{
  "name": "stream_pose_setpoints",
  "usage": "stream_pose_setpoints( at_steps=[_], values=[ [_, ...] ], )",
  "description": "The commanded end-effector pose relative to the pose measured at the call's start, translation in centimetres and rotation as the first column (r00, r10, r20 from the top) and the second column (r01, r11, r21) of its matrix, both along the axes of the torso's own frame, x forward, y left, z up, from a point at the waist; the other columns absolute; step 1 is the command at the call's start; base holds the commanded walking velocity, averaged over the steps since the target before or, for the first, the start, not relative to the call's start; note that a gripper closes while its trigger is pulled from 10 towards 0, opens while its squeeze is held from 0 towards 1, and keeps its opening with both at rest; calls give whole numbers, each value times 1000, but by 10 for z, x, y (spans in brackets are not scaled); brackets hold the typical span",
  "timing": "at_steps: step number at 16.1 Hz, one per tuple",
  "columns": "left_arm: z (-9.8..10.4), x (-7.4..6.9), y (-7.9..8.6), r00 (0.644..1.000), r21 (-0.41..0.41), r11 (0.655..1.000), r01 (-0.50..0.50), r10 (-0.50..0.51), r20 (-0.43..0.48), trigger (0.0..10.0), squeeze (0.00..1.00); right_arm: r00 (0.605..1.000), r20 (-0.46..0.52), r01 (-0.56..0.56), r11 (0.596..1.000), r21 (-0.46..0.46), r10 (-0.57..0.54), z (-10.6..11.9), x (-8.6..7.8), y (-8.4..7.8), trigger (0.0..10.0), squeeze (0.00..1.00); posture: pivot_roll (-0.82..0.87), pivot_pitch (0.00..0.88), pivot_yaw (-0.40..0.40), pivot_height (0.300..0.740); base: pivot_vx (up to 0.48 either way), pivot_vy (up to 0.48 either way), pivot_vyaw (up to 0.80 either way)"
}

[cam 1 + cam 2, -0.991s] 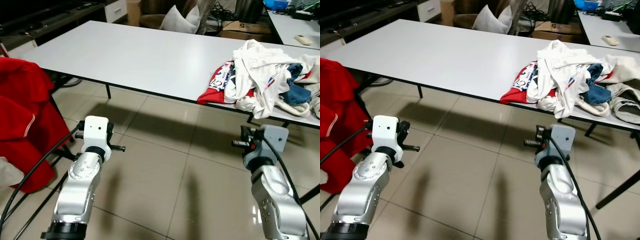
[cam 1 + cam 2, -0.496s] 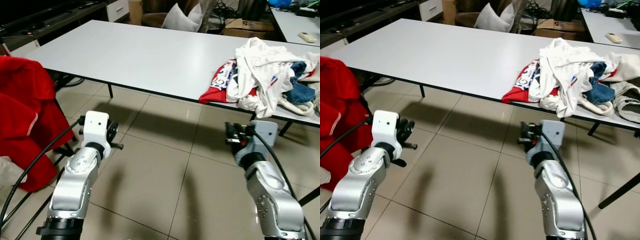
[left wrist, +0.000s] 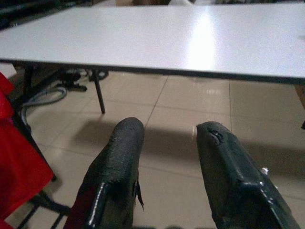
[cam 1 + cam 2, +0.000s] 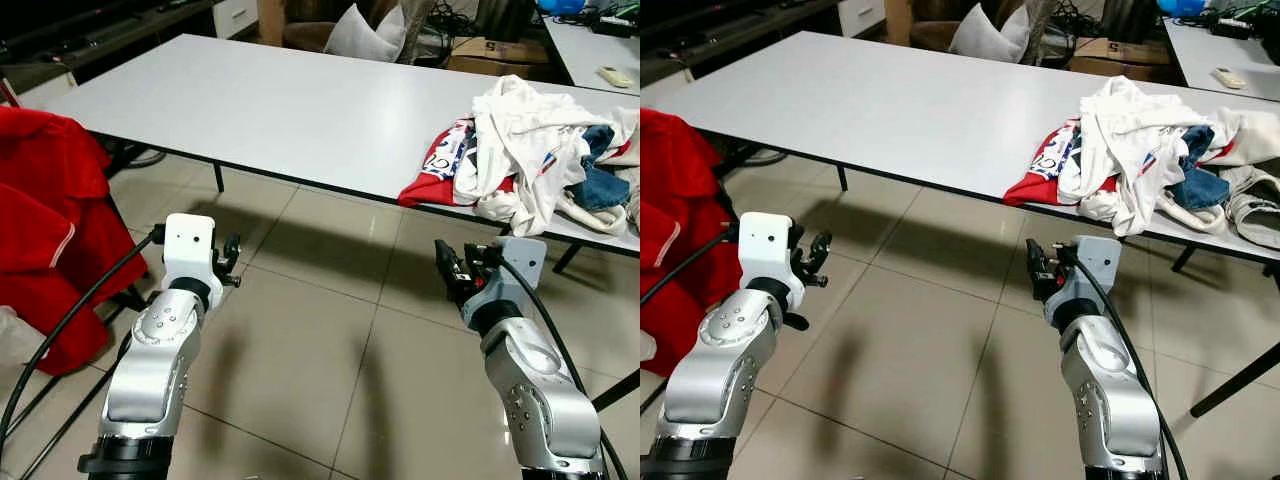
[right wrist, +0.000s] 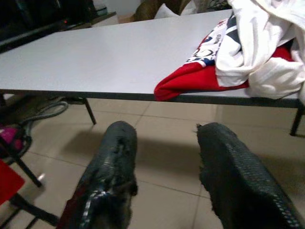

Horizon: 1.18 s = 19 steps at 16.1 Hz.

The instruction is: Hang hanger

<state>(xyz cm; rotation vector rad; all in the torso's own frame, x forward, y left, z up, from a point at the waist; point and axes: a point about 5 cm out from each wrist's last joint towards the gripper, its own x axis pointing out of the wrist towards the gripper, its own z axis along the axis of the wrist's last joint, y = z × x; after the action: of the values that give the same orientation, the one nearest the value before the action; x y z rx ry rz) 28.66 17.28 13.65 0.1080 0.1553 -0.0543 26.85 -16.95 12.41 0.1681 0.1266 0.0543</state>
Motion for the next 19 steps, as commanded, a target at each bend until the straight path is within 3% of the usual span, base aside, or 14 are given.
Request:
stream_pose_setpoints(
  at_steps=[1, 2, 3, 4, 8, 11, 13, 15, 17, 18, 19],
  values=[
    [1, -2, 3, 1000, 36, 999, -14, 14, -6, 10000, 1000, 999, -37, -2, 999, -35, 1, -3, 2, 0, 10000, 1000, -102, 0, 10, 740, 0, 0, 0],
    [1, -3, 4, 1000, 49, 999, -16, 16, -4, 10000, 812, 998, -60, -19, 999, -50, 16, -6, 3, 2, 10000, 1000, -93, 0, 4, 740, 0, 0, 0],
    [2, -3, 4, 1000, 63, 998, -19, 19, 1, 10000, 0, 997, -53, -56, 996, -67, 52, -4, 4, 8, 10000, 1000, -89, 2, 1, 740, 0, 0, 0],
    [1, -4, 4, 1000, 63, 998, -20, 20, 2, 10000, 0, 997, -50, -68, 995, -69, 65, -4, 4, 11, 10000, 0, -89, 2, 1, 740, 0, 0, 0],
    [4, -5, 0, 1000, 47, 999, -9, 9, 6, 10000, 0, 997, -49, -63, 993, -102, 59, -2, 6, 12, 10000, 0, -79, 8, -6, 740, 0, 0, 0],
    [17, -3, -6, 998, 63, 997, 47, -50, 45, 10000, 0, 1000, -4, -14, 965, -264, 13, -1, 9, 7, 10000, 0, -69, 16, 2, 740, 0, 0, 0],
    [26, -2, -9, 995, 72, 996, 46, -52, 88, 10000, 0, 999, -1, -43, 964, -262, 45, -1, 7, 11, 10000, 0, -69, 20, 0, 740, 0, 0, 400],
    [26, -2, -12, 994, 79, 996, 39, -46, 97, 10000, 0, 999, 25, -41, 973, -226, 48, 3, 7, 13, 10000, 106, -67, 17, -3, 740, 0, 0, 800],
    [27, -3, -13, 994, 62, 998, 28, -34, 103, 10000, 0, 999, 30, -34, 979, -201, 41, 5, 10, 13, 10000, 125, -65, 12, -6, 740, 0, 0, 800],
    [26, -2, -13, 995, 58, 998, 22, -27, 93, 10000, 0, 998, 26, -48, 982, -182, 53, 5, 10, 14, 10000, 259, -67, 8, -7, 740, 0, 0, 800],
    [24, -1, -11, 997, 65, 998, 12, -17, 76, 10000, 0, 998, 20, -62, 988, -145, 65, 4, 10, 15, 10000, 310, -67, 8, -7, 740, 0, 0, 800]
  ],
)
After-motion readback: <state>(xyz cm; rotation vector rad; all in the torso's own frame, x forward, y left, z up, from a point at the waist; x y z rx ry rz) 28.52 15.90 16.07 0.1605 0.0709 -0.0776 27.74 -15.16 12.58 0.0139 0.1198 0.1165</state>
